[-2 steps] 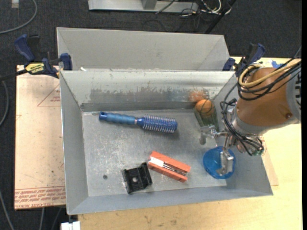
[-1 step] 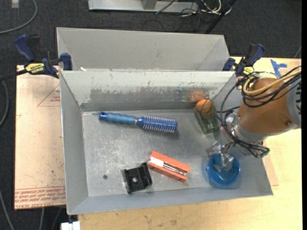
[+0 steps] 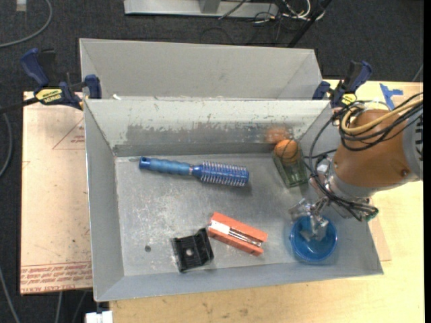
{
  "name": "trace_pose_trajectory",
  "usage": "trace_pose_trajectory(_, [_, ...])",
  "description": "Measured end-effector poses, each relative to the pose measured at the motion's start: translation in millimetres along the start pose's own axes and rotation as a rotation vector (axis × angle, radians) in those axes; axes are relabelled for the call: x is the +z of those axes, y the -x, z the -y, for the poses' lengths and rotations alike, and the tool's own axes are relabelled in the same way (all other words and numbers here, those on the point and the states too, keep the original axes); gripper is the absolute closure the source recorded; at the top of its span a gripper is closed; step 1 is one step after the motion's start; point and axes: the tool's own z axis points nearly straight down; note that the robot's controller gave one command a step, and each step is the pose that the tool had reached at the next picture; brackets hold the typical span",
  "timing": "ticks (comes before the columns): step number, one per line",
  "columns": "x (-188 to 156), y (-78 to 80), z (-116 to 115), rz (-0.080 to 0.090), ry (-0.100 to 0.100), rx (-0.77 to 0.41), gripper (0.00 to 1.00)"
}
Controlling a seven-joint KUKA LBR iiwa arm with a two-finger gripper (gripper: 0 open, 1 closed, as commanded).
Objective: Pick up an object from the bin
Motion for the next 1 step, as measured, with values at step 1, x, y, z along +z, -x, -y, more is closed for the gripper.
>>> trace_pose_trajectory(1, [-79.5,1.9,-9.2,0.003,0.000,0.000,1.00])
